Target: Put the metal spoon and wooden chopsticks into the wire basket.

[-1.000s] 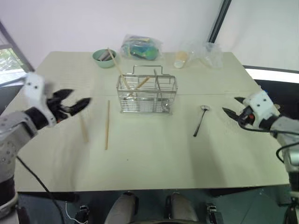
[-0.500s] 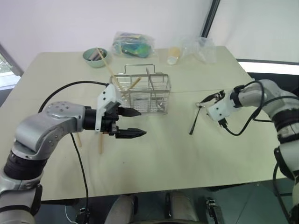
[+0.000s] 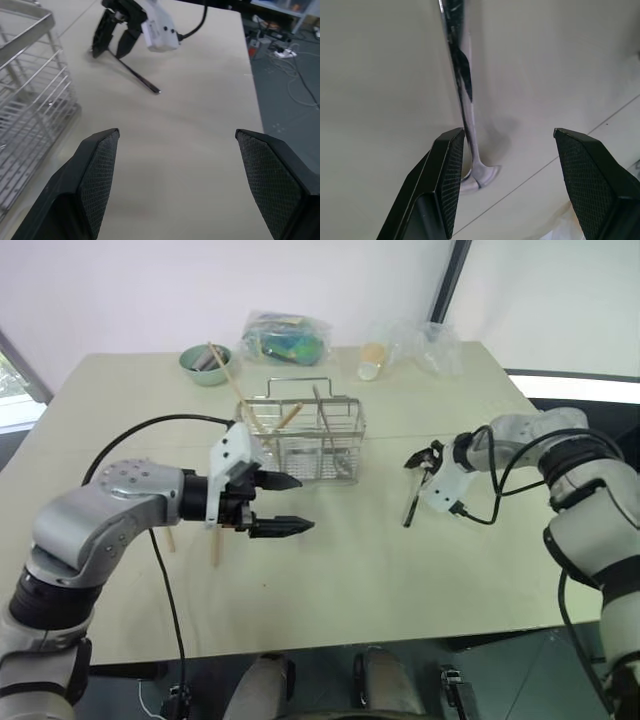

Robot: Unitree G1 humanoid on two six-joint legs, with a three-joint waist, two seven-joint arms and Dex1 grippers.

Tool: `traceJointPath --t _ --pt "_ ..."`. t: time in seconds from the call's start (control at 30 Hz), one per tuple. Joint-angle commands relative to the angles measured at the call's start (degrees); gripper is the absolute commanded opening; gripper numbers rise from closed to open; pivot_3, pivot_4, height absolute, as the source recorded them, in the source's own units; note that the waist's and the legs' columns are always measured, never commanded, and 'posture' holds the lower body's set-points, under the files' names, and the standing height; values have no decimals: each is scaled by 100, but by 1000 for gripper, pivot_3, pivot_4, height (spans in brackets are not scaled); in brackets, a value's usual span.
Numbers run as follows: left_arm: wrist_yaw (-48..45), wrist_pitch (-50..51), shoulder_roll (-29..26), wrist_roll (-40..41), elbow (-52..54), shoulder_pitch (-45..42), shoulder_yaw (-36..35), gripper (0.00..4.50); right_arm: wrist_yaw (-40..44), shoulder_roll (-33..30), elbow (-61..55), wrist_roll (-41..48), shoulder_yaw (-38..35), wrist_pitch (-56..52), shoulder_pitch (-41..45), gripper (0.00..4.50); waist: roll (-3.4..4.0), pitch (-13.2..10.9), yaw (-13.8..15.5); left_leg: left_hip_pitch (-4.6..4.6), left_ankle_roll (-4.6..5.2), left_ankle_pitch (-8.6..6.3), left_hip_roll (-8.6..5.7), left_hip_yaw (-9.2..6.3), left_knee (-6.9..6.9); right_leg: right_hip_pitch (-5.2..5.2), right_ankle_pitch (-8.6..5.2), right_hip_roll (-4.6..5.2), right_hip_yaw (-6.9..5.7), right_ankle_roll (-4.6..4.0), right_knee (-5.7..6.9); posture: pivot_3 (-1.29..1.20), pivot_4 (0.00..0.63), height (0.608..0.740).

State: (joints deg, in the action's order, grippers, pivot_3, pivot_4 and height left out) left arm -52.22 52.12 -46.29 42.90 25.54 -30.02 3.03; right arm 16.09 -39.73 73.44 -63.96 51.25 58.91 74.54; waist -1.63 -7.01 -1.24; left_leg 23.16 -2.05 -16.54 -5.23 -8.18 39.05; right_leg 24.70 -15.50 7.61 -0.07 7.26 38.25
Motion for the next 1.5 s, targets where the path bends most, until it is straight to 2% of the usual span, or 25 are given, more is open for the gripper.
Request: traceJointPath --t 0.03,0.1,0.23,0.37,0.5,0.57,0.63,0.67,0.7,0.73,0.77,0.83,0.87,0.93,1.0,1.1,1.2,1.3,1.5 --pt "138 30 -19 75 172 -111 -274 3958 -252 25 89 -111 113 -48 141 2650 -5 3 -11 -1 -1 0 0 0 0 0 0 0 1 0 0 0 150 643" --pt "242 101 8 149 178 -166 -364 3978 -330 39 127 -172 180 -6 122 2064 -6 4 -28 -2 -4 2 0 -1 -1 0 1 -2 1 1 1 0 150 643" --pt "343 149 18 188 206 -196 -430 3978 -425 47 183 -170 215 10 105 24 -7 5 -95 -2 -4 2 -2 -1 1 0 1 -2 2 1 4 0 150 643" --pt "380 125 -1 205 170 -212 -430 3978 -426 22 223 -107 189 31 74 24 -9 6 -134 -2 -8 4 -1 -1 1 0 1 -2 3 2 7 0 150 643" --pt "403 46 7 133 63 -275 -412 3978 -109 -70 237 442 -221 295 15 24 -9 6 -137 -2 -8 4 -1 0 1 1 2 -2 3 4 7 0 150 643" --pt "437 10 2 96 5 -306 -460 3978 510 -134 265 1178 -725 742 -42 24 -9 6 -141 -1 -6 3 0 1 1 0 6 -2 3 11 5 0 150 643" --pt "476 7 -20 125 -11 -314 -572 3978 1853 -39 460 2471 -1602 1055 -181 24 -10 6 -148 -1 -6 3 1 1 2 -2 8 -2 3 15 4 0 150 643" --pt "520 11 -44 157 -5 -302 -690 3978 3244 -43 -426 4167 -2166 228 -625 24 -17 11 -152 -2 -3 2 2 1 3 -4 9 -2 3 17 1 0 150 643" --pt "545 12 -64 180 0 -286 -779 3978 4276 -52 -1177 5395 -2569 -478 -976 24 -26 15 -158 -3 3 0 7 -2 2 -10 10 -1 3 18 -5 0 150 643" --pt "584 8 -93 182 12 -266 -880 3978 5035 -230 -2503 6693 -2905 -1725 -1453 24 -27 16 -156 -4 6 -2 11 -8 8 -19 10 -4 -1 18 -10 0 150 643" --pt "625 5 -124 181 18 -249 -990 3978 5433 -468 -3844 7793 -3225 -3018 -1906 24 -18 11 -137 -4 7 -3 11 -13 9 -22 11 -2 -1 18 -10 0 150 643" --pt "685 2 -179 171 5 -241 -1159 3978 5388 -903 -5866 9175 -3754 -5091 -2547 24 7 0 -84 5 10 -4 3 -27 12 -15 11 2 -1 17 -6 0 150 643" --pt "706 1 -199 176 -4 -242 -1209 3978 5270 -1033 -6476 9564 -3968 -5768 -2743 24 16 -3 -54 13 11 -5 -5 -38 11 -9 11 3 -2 18 -7 0 150 643" --pt "743 1 -231 172 -76 -297 -1306 3978 4712 -1145 -7465 10555 -4458 -7129 -2960 24 14 0 19 11 15 -8 -5 -43 4 -9 11 2 -3 17 -11 0 150 643" --pt "753 -22 -244 144 -141 -343 -1339 3978 4263 -1083 -7966 11071 -4797 -7967 -3003 24 2 8 54 2 19 -12 2 -42 -2 -16 3 5 -4 4 -21 0 150 643" --pt "755 -89 -245 65 -304 -487 -1292 3978 3254 -534 -8157 11442 -5153 -8782 -2733 24 -16 19 72 -11 27 -18 8 -41 -3 -27 -1 6 -6 -2 -33 0 150 643" --pt "737 -159 -218 2 -431 -621 -1212 3978 2246 188 -7955 11034 -5165 -9044 -2410 24 -20 21 68 -25 28 -17 8 -34 -1 -38 1 6 -4 -3 -37 0 150 643" --pt "765 -184 -162 -13 -448 -675 -1189 3978 1933 491 -7898 9912 -4647 -8717 -2459 24 -24 24 83 -29 27 -16 5 -30 -5 -30 6 5 -7 2 -27 0 150 643" --pt "888 -133 -159 18 -356 -630 -1297 3978 1741 976 -7795 8918 -4208 -8571 -2634 24 -26 25 43 6 29 -18 -4 -19 0 1 17 11 -7 17 -18 0 150 643"
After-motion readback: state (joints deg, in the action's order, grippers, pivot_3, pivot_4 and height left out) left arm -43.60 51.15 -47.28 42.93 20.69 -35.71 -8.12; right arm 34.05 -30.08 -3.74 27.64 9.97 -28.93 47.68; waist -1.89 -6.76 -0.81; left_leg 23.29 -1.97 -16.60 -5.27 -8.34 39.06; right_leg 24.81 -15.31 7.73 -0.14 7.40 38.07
